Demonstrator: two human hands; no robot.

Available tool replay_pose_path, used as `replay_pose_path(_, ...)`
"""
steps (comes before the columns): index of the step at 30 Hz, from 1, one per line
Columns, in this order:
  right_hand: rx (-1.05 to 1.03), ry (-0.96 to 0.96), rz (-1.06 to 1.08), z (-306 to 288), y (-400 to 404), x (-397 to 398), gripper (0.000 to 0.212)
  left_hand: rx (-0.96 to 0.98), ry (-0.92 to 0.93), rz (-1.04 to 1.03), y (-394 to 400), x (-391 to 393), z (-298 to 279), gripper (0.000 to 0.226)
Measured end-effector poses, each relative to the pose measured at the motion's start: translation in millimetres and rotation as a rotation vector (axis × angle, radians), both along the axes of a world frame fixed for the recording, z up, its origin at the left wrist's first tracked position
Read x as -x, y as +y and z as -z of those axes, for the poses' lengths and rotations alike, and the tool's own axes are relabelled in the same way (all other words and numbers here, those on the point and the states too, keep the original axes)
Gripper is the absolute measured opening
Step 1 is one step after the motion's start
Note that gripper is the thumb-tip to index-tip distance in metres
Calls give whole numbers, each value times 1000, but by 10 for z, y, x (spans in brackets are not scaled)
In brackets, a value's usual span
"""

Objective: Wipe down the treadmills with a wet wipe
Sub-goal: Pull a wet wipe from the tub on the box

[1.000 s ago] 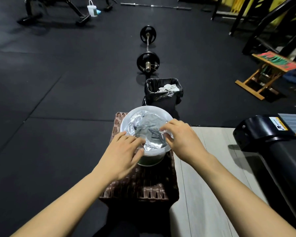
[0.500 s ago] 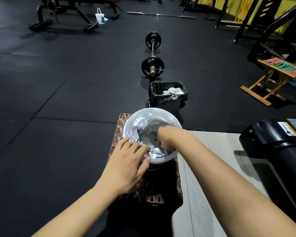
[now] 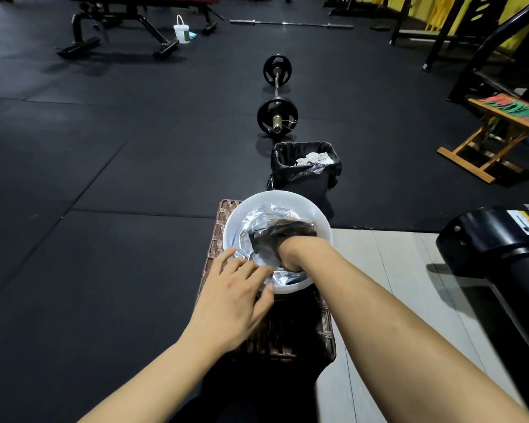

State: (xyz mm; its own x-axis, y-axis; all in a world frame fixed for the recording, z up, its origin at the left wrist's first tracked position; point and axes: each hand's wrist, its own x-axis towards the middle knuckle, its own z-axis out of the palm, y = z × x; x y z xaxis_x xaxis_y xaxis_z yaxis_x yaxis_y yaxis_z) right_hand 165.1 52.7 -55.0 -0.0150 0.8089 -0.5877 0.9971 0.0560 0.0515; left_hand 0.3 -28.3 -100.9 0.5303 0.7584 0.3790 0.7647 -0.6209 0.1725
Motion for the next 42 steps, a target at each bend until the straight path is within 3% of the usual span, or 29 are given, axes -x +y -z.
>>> replay_pose_path(4,-51,31,-63,-100,-29,81,45,-9,5,-11,13,-10,16,33)
replay_pose_path(8,-73,-22,-165,-158,-19,47,61,-27,-10,-24,30,-46,10,32)
replay_pose_path(11,28,-82,-156,-121,57,-79,36,-29,-11,-39,59,-84,9,32)
replay_pose_path(15,56,-140,-140,-26,81,-114,41,-20,-1,-45,59,-122,6,32)
replay_pose_path(21,-131,-14,-162,-49,129,65,52,-7,-4,-37,16,-83,-23,32)
replay_pose_path(24,-80,11,-103,-26,143,-31,43,-1,1,-58,29,-75,-57,34)
replay_pose_path(30,-583,369,38,-424,-83,-337,10,27,7,-54,96,-83,-85,40)
replay_pose_path(35,-588,681,184,-635,-237,-526,4,81,-61,-49,169,-78,-212,47)
replay_pose_path(40,-575,1004,246,-620,-367,-602,8,364,-233,-151,368,-153,-396,76)
replay_pose_path(42,-560,1101,251,-614,-401,-573,9,515,-391,-213,425,-211,-500,78)
